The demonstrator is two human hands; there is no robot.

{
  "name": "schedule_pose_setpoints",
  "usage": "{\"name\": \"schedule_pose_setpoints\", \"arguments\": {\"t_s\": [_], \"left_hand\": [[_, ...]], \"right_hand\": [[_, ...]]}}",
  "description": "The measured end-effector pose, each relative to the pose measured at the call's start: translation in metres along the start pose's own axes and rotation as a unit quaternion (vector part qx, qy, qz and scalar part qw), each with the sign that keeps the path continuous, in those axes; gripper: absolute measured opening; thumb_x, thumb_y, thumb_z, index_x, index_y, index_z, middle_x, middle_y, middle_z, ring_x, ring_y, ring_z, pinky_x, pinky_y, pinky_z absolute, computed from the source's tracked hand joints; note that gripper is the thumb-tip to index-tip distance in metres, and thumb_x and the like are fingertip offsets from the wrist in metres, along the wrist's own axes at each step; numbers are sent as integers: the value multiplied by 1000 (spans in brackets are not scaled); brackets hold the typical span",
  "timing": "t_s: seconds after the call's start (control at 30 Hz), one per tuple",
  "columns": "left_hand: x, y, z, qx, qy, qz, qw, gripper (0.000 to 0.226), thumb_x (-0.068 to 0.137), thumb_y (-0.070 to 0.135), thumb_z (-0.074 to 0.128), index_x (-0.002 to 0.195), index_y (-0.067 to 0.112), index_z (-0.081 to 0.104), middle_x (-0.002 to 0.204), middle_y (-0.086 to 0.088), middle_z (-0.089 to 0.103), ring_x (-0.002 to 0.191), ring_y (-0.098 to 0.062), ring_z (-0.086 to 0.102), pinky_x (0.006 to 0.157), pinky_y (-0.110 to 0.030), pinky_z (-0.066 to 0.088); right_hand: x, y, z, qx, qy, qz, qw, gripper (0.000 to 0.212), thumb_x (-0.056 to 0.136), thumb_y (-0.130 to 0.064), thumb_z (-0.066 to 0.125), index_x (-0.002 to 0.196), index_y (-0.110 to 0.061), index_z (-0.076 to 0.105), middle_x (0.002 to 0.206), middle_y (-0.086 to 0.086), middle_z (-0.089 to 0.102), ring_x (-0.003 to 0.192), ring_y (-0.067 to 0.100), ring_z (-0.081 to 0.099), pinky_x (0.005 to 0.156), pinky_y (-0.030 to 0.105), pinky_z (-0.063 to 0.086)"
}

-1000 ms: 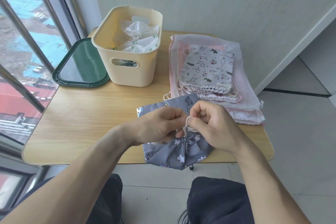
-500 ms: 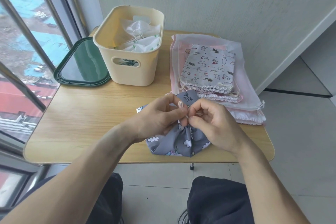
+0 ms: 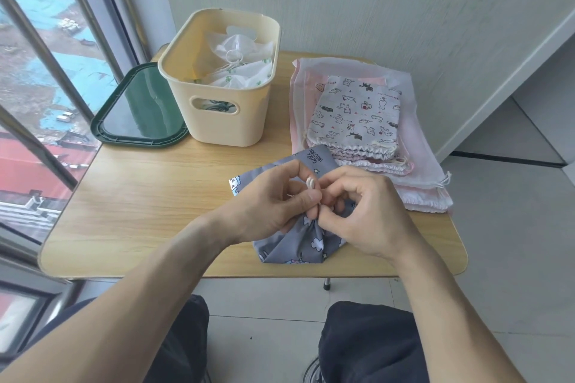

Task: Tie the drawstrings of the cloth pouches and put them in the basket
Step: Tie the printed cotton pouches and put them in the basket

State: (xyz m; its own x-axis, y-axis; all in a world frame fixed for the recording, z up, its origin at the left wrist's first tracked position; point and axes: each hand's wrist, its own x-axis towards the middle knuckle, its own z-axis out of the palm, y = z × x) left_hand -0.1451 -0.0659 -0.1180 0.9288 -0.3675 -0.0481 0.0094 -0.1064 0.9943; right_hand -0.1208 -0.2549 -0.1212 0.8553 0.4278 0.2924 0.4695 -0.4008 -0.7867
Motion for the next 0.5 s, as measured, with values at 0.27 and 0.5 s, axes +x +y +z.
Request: {"name": "schedule_pose_setpoints", "arguments": {"t_s": [0.27,0.5], "left_hand": [[6,-4,7,3,125,12,992,10,93,14,68,91,10,59,70,4,69,62,-14,60,64,-27,48],[8,-4,4,89,187,57,977,15,87,12,76,82,15,62,78,-11,71,63,-41,57,60,-47,47]], "right_hand": [[3,-4,7,-28,52,2,998,8,71,-16,69,66,-13,63,72,-1,64,56,16,57,53,35,49],[1,-5,12,-10,53,66,996,10,71,-24,67,66,-16,63,57,-4,63,50,5,54,50,18,40]]}}
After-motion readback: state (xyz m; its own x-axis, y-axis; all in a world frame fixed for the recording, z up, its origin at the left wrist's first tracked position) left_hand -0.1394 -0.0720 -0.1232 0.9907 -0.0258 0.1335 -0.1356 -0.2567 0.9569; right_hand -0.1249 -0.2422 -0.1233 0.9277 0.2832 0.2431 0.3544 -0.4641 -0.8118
